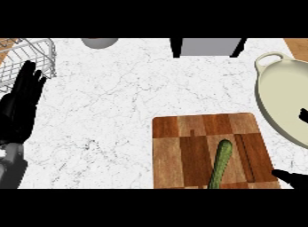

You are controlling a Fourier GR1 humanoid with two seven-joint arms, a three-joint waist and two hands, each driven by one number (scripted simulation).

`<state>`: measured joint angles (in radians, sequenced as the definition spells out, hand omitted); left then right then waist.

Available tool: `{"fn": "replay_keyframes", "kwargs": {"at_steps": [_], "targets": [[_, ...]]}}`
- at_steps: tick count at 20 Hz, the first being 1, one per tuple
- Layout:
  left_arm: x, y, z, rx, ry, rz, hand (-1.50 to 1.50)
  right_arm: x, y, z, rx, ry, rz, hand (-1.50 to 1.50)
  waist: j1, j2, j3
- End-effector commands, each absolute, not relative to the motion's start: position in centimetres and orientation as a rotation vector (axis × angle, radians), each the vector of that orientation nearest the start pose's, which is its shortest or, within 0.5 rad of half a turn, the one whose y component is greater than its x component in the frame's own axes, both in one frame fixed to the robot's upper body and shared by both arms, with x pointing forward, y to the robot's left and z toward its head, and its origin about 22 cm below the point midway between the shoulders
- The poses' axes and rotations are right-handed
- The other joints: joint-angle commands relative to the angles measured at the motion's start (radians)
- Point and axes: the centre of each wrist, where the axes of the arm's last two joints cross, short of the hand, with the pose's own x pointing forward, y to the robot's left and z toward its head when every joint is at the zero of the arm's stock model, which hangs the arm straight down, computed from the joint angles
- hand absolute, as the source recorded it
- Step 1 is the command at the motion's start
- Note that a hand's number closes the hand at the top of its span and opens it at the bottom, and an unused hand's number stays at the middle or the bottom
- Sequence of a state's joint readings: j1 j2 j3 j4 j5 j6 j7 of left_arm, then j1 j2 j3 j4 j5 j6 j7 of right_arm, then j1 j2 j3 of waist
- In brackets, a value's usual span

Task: Pick the squash from the cutting board and place it in the pot

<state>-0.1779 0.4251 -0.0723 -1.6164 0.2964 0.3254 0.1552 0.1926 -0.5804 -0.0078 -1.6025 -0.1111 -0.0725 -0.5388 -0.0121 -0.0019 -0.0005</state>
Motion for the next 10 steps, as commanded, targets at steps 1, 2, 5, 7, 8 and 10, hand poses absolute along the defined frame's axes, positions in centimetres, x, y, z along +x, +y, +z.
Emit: {"fn": "replay_keyframes", "kwargs": {"at_steps": [1,2,5,7,8,10], "targets": [[28.4,27.9,8.7,0.205,-1.617,0.068,0.00,19.0,-36.5,6.6,-0.346,-1.778,0.634,-1.50,0.000,0.000,-0.002],[28.2,28.0,8.2,0.199,-1.602,0.072,0.00,18.5,-36.9,6.3,-0.325,-1.715,0.703,-1.50,0.002,0.000,-0.002],[28.7,27.4,8.2,0.206,-1.628,0.055,0.00,19.3,-35.0,8.0,-0.345,-1.564,0.900,-1.50,0.013,0.004,-0.004],[28.0,27.8,7.9,0.210,-1.610,0.056,0.00,18.8,-33.6,9.2,-0.363,-1.503,0.983,-1.50,0.014,0.000,-0.003],[28.6,28.6,8.9,0.209,-1.622,0.071,0.00,18.5,-32.7,8.8,-0.380,-1.451,1.011,-1.50,0.014,0.001,-0.003],[28.8,27.8,7.8,0.188,-1.603,0.054,0.00,18.5,-30.5,9.6,-0.376,-1.396,1.081,-1.50,0.017,0.004,-0.003]]}}
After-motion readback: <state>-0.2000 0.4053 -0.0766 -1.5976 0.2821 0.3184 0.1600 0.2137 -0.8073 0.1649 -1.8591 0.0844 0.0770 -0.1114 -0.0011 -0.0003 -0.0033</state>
